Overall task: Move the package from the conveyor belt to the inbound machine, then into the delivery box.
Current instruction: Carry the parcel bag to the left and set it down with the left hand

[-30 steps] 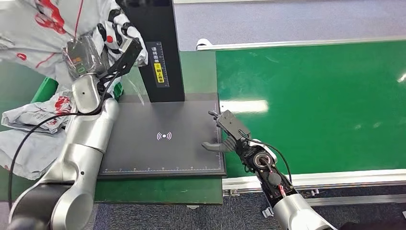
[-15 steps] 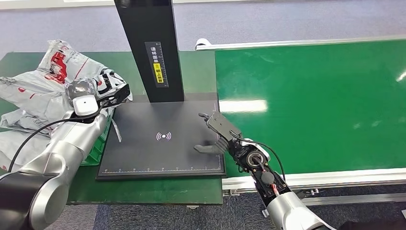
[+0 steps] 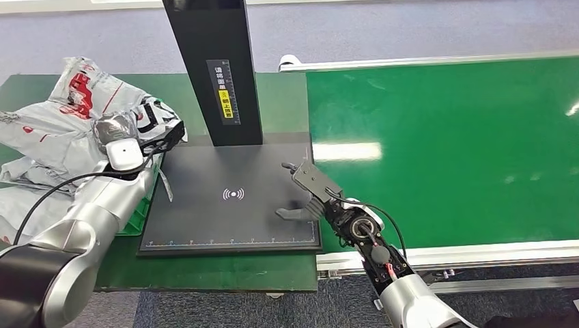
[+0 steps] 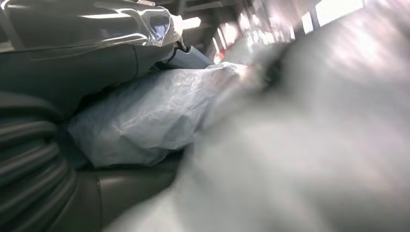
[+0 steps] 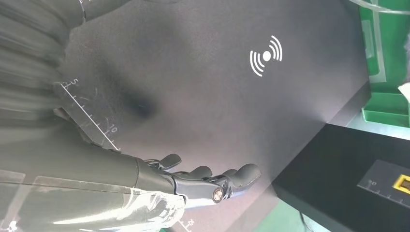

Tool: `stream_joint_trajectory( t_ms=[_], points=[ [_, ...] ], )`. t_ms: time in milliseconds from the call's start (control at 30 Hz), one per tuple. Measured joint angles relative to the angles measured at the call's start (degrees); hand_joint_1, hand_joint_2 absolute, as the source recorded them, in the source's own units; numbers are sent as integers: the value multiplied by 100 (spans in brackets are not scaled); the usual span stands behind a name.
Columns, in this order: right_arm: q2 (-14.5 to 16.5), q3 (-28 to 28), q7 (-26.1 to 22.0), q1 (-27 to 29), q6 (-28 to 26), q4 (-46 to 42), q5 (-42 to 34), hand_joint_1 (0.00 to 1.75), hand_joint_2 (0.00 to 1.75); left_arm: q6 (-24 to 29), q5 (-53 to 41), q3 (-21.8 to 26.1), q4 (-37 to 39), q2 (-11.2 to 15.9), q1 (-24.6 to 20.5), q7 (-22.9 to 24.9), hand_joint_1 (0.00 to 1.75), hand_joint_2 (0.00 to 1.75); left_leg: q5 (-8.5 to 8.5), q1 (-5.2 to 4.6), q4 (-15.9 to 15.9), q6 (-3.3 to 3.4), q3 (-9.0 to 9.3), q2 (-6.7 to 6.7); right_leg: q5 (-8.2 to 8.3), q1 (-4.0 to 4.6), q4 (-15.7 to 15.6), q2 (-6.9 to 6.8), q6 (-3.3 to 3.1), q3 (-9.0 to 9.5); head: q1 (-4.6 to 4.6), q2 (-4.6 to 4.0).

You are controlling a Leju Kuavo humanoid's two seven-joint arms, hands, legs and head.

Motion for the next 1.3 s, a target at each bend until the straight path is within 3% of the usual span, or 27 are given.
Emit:
stream_joint_trajectory(
  t_ms=[133,167,200,267,300,333,633,833,933,1067,1200,1300],
  points=[
    [-67,0,74,115,27,-177,-33,0,175,1583,0,-156,-94,49,-32,-392,175,175,0,-1,1,0,-4,-6,0,-1,0,-3,1,0,-1,0],
    [-89,0,92,136,29,-223,-42,0,175,1808,0,-190,-127,66,-59,-470,166,175,0,-1,1,0,-4,-5,0,-1,-1,-3,1,0,0,0],
    [-107,0,102,151,28,-261,-46,0,175,1930,0,-225,-153,83,-90,-509,135,175,0,-1,1,0,-4,-4,0,-1,-1,-3,1,0,0,0],
    [-133,0,114,164,25,-307,-52,0,175,2037,1,-269,-185,110,-140,-530,48,175,0,-1,1,0,-4,-2,0,-1,-1,-3,1,0,0,1],
    [-142,0,114,165,21,-317,-56,0,175,2074,2,-269,-191,122,-153,-541,13,175,0,-1,1,0,-4,-2,0,-1,-1,-3,1,0,-1,1],
    [-149,0,113,165,17,-323,-61,0,175,2124,3,-262,-194,136,-159,-555,0,175,0,-1,1,0,-3,-3,0,-1,-1,-3,1,-1,-1,2],
    [-218,1,115,207,-20,-442,-107,0,175,2691,9,11,-137,239,-132,-541,0,175,0,0,0,0,-6,-3,0,0,0,-3,0,-2,1,0],
    [-221,6,158,235,-22,-486,-90,0,175,2042,3,-224,-11,388,-115,101,0,175,0,0,0,0,-6,-5,0,0,-1,-3,1,-2,-1,1],
    [-222,13,161,256,-36,-492,-73,0,175,2056,1,-360,37,438,-103,163,0,175,0,0,0,0,-6,-5,0,0,-1,-3,1,-2,-1,1],
    [-252,17,166,330,-41,-574,-55,0,175,2603,3,-420,17,483,-54,-15,0,0,0,0,0,0,-6,-5,0,0,-1,-3,1,-2,-1,1],
    [-301,25,187,402,-38,-704,-55,0,175,2905,98,-150,-918,523,376,-908,0,0,0,-1,1,0,-6,-2,-1,-1,-1,-2,1,-6,-1,1],
    [-320,35,167,417,-32,-736,-70,0,175,2912,254,601,-2219,370,856,-2329,0,0,-1,-1,1,0,-9,4,0,-1,-3,1,1,-12,0,1]
  ],
)
